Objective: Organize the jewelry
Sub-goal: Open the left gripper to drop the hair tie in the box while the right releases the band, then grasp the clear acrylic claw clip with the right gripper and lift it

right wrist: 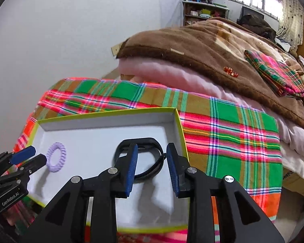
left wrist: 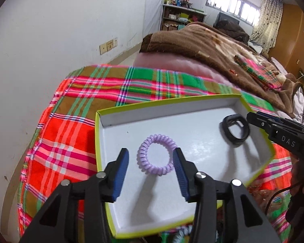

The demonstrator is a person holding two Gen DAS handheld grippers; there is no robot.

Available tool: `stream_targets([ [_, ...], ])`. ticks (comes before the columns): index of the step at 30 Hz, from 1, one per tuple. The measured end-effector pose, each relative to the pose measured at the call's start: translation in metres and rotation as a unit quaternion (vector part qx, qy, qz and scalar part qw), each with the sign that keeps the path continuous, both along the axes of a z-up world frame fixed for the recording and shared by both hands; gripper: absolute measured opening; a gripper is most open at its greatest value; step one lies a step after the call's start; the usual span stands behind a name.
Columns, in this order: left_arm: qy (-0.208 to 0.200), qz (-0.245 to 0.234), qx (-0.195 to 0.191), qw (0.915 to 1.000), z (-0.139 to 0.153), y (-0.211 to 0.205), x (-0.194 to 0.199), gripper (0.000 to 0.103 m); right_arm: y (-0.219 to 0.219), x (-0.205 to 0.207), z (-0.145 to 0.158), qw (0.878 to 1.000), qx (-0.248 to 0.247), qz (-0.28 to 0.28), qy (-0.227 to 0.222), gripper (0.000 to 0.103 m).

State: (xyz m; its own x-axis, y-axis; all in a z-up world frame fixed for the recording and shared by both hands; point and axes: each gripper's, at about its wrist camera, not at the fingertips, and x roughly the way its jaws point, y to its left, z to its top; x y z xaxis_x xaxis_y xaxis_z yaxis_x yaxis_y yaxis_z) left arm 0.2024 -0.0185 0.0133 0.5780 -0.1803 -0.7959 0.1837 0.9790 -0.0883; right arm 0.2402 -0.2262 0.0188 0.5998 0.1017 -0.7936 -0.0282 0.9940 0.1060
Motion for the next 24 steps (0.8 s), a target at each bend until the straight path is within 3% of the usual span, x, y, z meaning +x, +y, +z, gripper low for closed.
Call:
stream_targets([
  [13, -0.049, -0.002, -0.007, 0.9988, 0.036, 0.005, -0.067, 0.054, 0.005, -0.080, 0.041, 0.997, 0.028, 0.003, -0.065, 0.038],
  [24, -0.064, -0.002, -0.013, 0.9979, 0.031, 0.018, -0.118, 0.055, 0.007, -0.143, 0.043, 0.996, 0.026, -0.001, -0.088, 0.039],
])
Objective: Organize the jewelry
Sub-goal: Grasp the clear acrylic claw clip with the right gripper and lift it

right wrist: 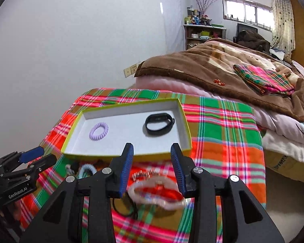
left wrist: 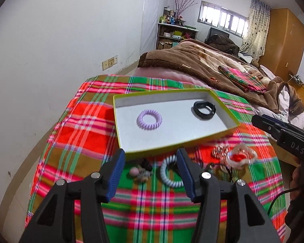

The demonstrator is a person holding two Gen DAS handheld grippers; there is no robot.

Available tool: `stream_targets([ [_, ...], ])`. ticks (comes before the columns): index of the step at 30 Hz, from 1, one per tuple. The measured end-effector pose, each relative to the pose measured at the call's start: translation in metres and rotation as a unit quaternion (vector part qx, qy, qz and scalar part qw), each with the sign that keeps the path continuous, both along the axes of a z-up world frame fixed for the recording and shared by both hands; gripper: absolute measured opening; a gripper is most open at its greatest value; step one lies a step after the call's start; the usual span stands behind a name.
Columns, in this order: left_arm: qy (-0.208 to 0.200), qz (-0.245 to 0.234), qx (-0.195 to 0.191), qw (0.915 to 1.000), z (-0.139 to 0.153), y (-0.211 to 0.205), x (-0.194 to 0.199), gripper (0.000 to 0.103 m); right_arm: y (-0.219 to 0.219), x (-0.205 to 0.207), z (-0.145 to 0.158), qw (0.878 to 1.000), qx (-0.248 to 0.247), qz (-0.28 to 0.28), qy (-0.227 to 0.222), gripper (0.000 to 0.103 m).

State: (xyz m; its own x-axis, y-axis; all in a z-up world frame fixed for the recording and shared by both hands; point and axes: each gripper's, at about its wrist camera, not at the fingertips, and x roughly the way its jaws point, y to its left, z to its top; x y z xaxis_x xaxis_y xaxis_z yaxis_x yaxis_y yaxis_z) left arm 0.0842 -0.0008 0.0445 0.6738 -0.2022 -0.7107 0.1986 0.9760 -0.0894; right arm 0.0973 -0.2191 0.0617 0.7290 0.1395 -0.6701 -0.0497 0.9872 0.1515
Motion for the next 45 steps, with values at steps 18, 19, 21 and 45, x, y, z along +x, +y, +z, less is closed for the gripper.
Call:
stream_targets([
  [18, 0.049, -0.005, -0.063, 0.9968, -0.033, 0.028, -0.025, 0.059, -0.037, -0.005, -0.051, 0.998, 0.049, 0.011, 0.037, 0.049],
  [19, 0.051, -0.005, -0.064, 0.9966, -0.035, 0.028, -0.026, 0.059, -0.040, -0.002, -0.055, 0.997, 0.062, 0.026, 0.039, 0.049],
  [21, 0.056, -0.002, -0.063, 0.9964, -0.037, 0.029, -0.025, 0.059, -0.045, 0.004, -0.061, 0.995, 0.075, 0.031, 0.054, 0.049],
  [45, 0.094, 0.016, -0.074, 0.9928, -0.057, 0.032, -0.012, 0.059, -0.017, -0.010, -0.068, 0.984, 0.039, 0.135, 0.108, 0.049],
])
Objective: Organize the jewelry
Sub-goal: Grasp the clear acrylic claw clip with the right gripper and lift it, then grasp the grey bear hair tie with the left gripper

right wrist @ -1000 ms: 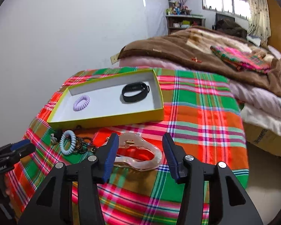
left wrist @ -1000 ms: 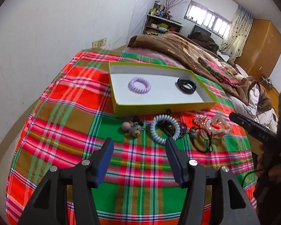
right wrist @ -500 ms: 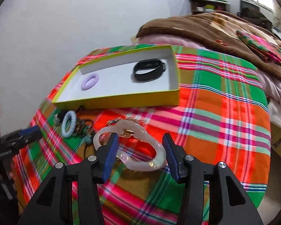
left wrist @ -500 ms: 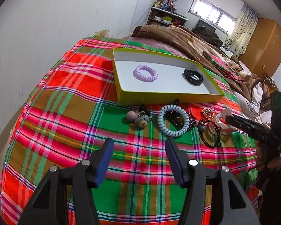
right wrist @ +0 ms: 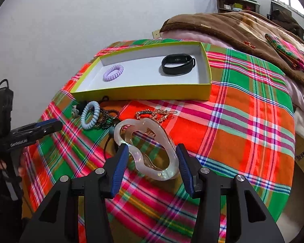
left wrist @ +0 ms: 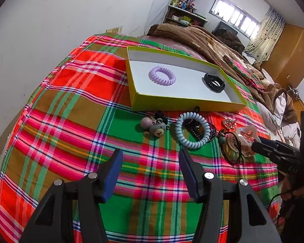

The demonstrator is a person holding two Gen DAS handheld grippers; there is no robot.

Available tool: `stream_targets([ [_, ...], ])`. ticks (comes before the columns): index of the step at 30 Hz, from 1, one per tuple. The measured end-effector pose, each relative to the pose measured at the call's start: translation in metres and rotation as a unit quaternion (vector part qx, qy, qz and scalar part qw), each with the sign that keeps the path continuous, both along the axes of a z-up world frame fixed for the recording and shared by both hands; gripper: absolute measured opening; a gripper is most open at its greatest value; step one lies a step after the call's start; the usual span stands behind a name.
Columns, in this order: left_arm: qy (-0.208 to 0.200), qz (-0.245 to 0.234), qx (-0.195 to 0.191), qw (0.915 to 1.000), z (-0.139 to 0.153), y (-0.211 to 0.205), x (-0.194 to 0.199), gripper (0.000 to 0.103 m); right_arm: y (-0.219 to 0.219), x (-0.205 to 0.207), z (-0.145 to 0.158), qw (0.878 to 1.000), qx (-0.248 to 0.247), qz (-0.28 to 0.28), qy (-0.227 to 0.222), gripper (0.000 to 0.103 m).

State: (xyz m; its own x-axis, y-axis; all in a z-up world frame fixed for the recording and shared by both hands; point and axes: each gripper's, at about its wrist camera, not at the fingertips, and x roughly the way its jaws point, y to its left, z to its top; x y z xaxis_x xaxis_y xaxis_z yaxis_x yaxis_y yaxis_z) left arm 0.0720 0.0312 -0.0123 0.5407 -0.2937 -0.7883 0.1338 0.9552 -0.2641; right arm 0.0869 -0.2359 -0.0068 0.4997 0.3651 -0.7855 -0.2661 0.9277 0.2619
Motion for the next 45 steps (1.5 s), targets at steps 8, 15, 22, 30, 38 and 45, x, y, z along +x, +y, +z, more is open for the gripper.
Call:
stream_targets([
  [8, -0.001, -0.003, 0.005, 1.0000, 0.002, 0.001, -0.002, 0.059, -0.002, 0.014, 0.000, 1.000, 0.022, -0.010, 0.004, 0.049],
  [15, 0.003, 0.003, 0.007, 1.0000, 0.000, 0.003, 0.001, 0.059, -0.004, 0.022, 0.001, 0.999, 0.005, -0.037, -0.003, 0.038],
  [22, 0.008, 0.007, 0.015, 0.9998, -0.003, -0.001, 0.008, 0.059, 0.003, 0.020, -0.007, 0.999, -0.023, -0.031, -0.002, 0.016],
  [30, 0.010, 0.008, 0.023, 0.9996, -0.006, -0.002, 0.016, 0.059, -0.008, 0.009, -0.002, 0.997, -0.034, -0.060, -0.026, 0.013],
  [38, 0.000, 0.000, 0.052, 0.9986, -0.006, -0.011, 0.026, 0.059, -0.028, -0.011, 0.014, 0.993, -0.027, -0.103, -0.060, 0.013],
  [45, -0.001, -0.003, 0.062, 0.9981, -0.009, -0.016, 0.036, 0.059, -0.040, -0.028, 0.022, 0.989, -0.017, -0.128, -0.076, 0.013],
])
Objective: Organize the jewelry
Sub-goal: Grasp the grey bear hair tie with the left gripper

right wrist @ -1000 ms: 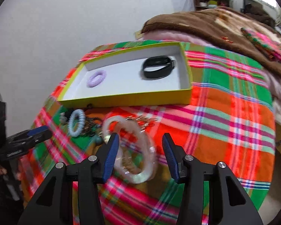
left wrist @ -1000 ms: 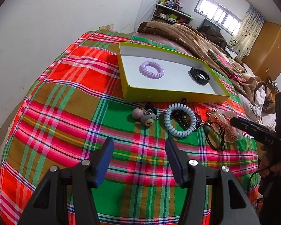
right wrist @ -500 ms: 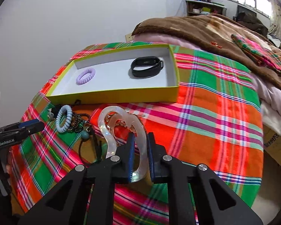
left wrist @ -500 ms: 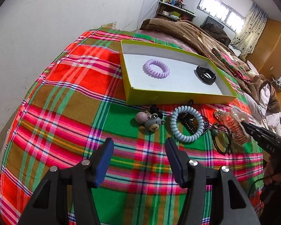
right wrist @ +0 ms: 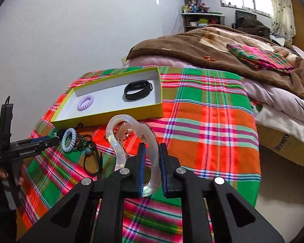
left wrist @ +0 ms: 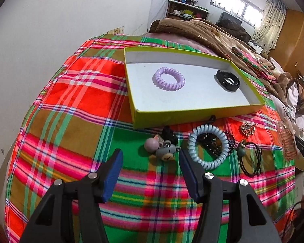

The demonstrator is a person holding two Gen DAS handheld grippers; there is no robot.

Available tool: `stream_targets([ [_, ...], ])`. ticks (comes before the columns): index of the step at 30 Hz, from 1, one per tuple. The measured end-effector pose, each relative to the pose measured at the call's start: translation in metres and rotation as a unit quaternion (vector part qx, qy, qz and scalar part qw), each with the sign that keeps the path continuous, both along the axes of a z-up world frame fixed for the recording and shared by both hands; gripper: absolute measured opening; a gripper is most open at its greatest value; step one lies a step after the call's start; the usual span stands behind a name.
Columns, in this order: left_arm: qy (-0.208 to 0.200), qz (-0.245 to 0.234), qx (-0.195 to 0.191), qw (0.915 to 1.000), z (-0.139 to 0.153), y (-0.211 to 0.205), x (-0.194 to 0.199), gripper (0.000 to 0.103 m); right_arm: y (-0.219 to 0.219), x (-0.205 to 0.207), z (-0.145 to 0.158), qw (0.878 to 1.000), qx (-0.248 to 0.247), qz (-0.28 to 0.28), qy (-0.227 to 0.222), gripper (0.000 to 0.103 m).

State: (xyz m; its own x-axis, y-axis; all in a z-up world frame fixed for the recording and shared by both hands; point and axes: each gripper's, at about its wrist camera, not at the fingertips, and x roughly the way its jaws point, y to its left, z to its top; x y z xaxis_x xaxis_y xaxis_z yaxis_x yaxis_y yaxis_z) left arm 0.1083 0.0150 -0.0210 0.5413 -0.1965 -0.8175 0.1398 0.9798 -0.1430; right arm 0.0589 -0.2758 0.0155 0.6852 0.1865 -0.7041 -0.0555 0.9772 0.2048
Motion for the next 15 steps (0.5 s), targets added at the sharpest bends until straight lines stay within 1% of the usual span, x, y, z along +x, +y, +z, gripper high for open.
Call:
stream_targets([
  [4, -0.003, -0.010, 0.012, 0.9999, -0.002, -0.006, 0.006, 0.059, 0.000, -0.005, 0.000, 1.000, 0.006, -0.002, -0.003, 0.013],
  [10, -0.017, -0.010, 0.037, 0.9991, -0.004, -0.012, 0.006, 0.059, 0.004, -0.007, -0.002, 1.000, 0.013, 0.001, -0.004, 0.013],
  [12, -0.023, -0.009, 0.041, 0.9989, -0.004, -0.012, 0.004, 0.056, 0.007, -0.008, -0.002, 1.000, 0.017, 0.003, -0.004, 0.013],
  [13, -0.025, -0.007, 0.043, 0.9987, -0.004, -0.012, 0.003, 0.052, 0.008, -0.008, -0.003, 1.000, 0.018, 0.003, -0.004, 0.013],
  [14, -0.026, -0.006, 0.046, 0.9986, -0.003, -0.011, 0.003, 0.045, 0.008, -0.008, -0.003, 1.000, 0.018, 0.003, -0.004, 0.013],
  [15, -0.027, -0.006, 0.048, 0.9985, -0.003, -0.010, 0.003, 0.042, 0.009, -0.008, -0.004, 1.000, 0.018, 0.003, -0.003, 0.013],
])
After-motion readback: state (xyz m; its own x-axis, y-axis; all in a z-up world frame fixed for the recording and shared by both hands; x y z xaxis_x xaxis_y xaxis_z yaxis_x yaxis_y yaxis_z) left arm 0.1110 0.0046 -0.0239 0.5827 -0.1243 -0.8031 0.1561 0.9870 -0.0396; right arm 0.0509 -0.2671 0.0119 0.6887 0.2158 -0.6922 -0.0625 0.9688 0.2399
